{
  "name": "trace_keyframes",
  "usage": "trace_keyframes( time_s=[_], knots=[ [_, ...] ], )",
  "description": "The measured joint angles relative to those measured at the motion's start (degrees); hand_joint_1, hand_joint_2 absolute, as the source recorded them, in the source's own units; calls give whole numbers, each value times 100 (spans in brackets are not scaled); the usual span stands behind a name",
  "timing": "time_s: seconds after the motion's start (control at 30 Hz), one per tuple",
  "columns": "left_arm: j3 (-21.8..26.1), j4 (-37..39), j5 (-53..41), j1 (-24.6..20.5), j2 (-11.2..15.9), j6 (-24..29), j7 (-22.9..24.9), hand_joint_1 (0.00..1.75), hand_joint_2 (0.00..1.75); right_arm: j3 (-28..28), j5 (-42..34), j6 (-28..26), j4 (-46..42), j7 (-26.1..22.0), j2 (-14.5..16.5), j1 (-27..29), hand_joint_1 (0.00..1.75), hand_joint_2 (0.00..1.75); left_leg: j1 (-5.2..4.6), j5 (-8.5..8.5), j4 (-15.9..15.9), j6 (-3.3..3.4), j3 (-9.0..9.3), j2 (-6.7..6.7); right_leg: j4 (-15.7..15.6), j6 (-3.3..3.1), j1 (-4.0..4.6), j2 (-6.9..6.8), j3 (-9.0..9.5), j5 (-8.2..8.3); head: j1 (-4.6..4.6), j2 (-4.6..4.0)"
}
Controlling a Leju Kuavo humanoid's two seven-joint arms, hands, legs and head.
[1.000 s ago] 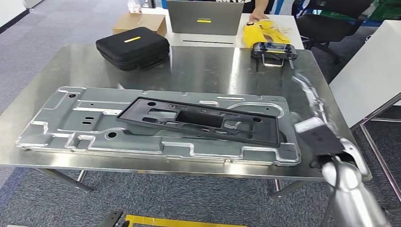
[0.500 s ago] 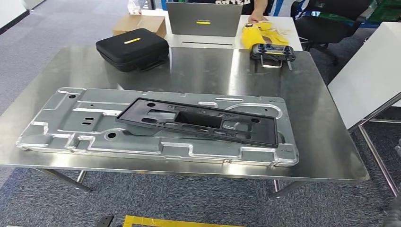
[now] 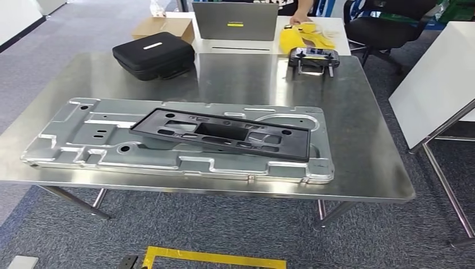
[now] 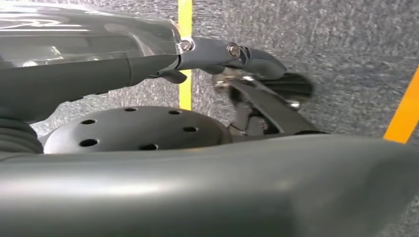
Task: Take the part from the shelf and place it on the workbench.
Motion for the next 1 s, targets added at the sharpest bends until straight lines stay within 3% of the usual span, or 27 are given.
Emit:
trace_keyframes(
  time_s=[0.1,0.17,0.27,0.33,0.4,0.43,0.47,0.5,0.53,0.6,0.67,0.77,0.83,0.9,0.93,0.97,1.0],
  knots=[
    [0,0,2,-11,3,4,-24,0,0,-300,-90,283,-26,-49,231,60,0,0,10,375,-1086,23,793,-6,90,95,-14,0,-129,65,-2,0],
    [1,0,7,-25,5,10,-29,0,0,-549,-121,571,-40,-58,416,53,0,0,-5,374,-1560,62,1066,-20,157,186,-5,6,-195,113,-5,0],
    [4,0,25,-18,6,11,-29,0,0,-960,-137,970,-32,-63,691,28,0,0,-37,383,-1587,200,961,-9,194,314,-30,11,-282,152,-7,0],
    [7,0,31,-8,6,11,-27,0,0,-1220,-143,1206,0,-38,868,-5,0,0,-50,480,-1586,320,841,28,480,329,-38,16,-400,-196,-7,0],
    [12,0,35,-8,6,16,-26,0,0,-1493,-141,1499,70,19,1077,-82,0,0,-96,581,-1579,384,709,65,1162,310,-17,17,-579,-748,-7,0],
    [20,0,37,-7,6,20,-26,0,0,-1643,-126,1671,121,43,1197,-132,0,0,-126,628,-1573,399,642,81,1501,298,-3,18,-637,-915,-7,0],
    [33,0,37,-6,7,25,-26,0,0,-1795,-98,1847,177,58,1317,-184,0,0,-155,673,-1565,412,578,93,1700,277,12,18,-623,-954,-7,0],
    [49,0,37,-5,8,28,-26,0,0,-1964,-59,2028,239,69,1445,-239,0,0,-182,713,-1557,422,519,100,1692,245,32,18,-508,-876,-7,0],
    [65,0,37,-6,9,28,-26,0,0,-2133,-11,2191,299,85,1568,-299,0,0,-208,750,-1549,429,470,104,1471,197,59,20,-292,-729,-7,0],
    [83,0,38,-11,6,29,-26,0,0,-2439,65,2417,399,121,1770,-412,0,0,-245,811,-1536,429,407,105,626,60,144,28,310,-479,-6,0],
    [92,0,48,-14,2,36,-24,0,0,-2656,120,2498,485,160,1903,-482,0,0,-259,879,-1528,391,370,104,-5,-30,215,28,696,-420,-10,0],
    [125,0,127,-7,13,70,-9,0,0,-2773,263,2425,672,231,2049,-518,0,0,-241,928,-1514,293,315,98,-187,-84,234,8,723,-362,-15,0],
    [176,0,198,-5,37,90,3,0,0,-2713,366,2271,817,263,2132,-538,0,0,-235,627,-1277,229,219,79,-240,-138,201,-17,637,-278,-22,0],
    [229,0,239,-6,66,96,18,0,0,-2605,441,2128,978,289,2201,-550,0,0,-218,105,-655,177,46,67,-225,-167,189,-33,492,-188,-31,1],
    [248,0,254,-4,75,96,21,0,0,-2549,463,2075,1057,308,2228,-554,0,0,-211,-69,-310,155,-28,66,-203,-166,189,-38,411,-145,-32,1],
    [258,0,264,-2,86,96,24,0,0,-2499,480,2042,1134,327,2250,-562,0,0,-204,-121,-81,137,-47,65,-175,-160,188,-45,331,-105,-32,1],
    [266,0,275,-1,93,96,26,0,0,-2451,492,2014,1207,350,2267,-569,0,0,-195,-56,-30,124,15,65,-139,-148,185,-50,249,-73,-33,0]
  ],
)
